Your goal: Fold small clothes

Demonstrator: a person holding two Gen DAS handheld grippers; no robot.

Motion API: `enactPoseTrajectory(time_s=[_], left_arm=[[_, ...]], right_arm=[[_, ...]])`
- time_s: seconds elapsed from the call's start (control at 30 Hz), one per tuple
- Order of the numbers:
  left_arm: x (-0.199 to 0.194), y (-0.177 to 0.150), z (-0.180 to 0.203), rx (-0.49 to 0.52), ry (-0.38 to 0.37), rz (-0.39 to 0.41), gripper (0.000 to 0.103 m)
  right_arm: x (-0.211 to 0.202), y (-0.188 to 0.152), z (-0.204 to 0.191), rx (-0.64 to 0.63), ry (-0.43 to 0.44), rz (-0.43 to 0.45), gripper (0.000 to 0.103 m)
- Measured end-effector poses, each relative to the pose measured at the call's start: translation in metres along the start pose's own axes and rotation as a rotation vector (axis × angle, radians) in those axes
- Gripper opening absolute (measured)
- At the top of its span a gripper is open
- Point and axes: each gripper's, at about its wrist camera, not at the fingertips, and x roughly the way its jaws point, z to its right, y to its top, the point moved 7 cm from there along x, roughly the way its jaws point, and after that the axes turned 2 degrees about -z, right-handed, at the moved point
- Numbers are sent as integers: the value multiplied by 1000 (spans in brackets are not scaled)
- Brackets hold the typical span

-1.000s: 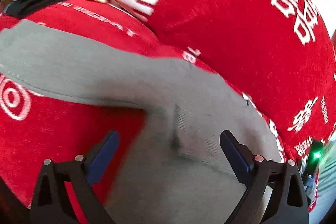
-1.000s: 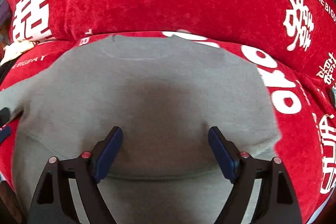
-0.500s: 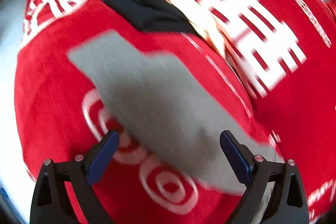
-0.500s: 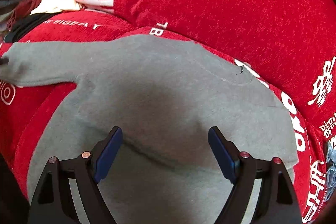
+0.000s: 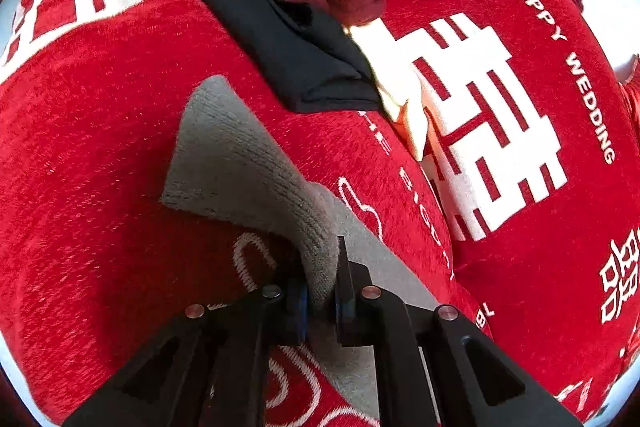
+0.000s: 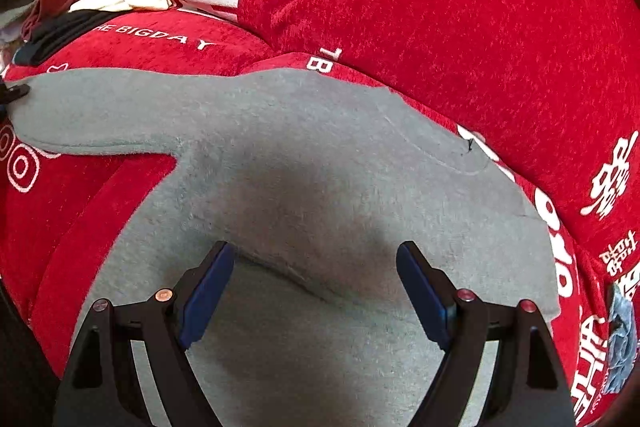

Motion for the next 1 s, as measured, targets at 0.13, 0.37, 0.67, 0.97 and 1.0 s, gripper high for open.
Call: enactPoseTrajectory(time_s=[0.13,0.37,0.67,0.97,1.0], left_arm=[[-22,-3,21,76,-1,48,10],[-41,-12,42,203,81,91,10],[-53,-8,70,253,102,109,10],[-51,-61,187,490,79,68,10],[-47,-74,205,523,71,54,10]], right_arm=[[7,19,-2,18,1,-5,86],[52,73,-43,21,-18,-54,86],[45,84,-126,-149,125,-33,85],[14,20,53,154,45,-12,86],[14,7,77,202,40,-27,86]])
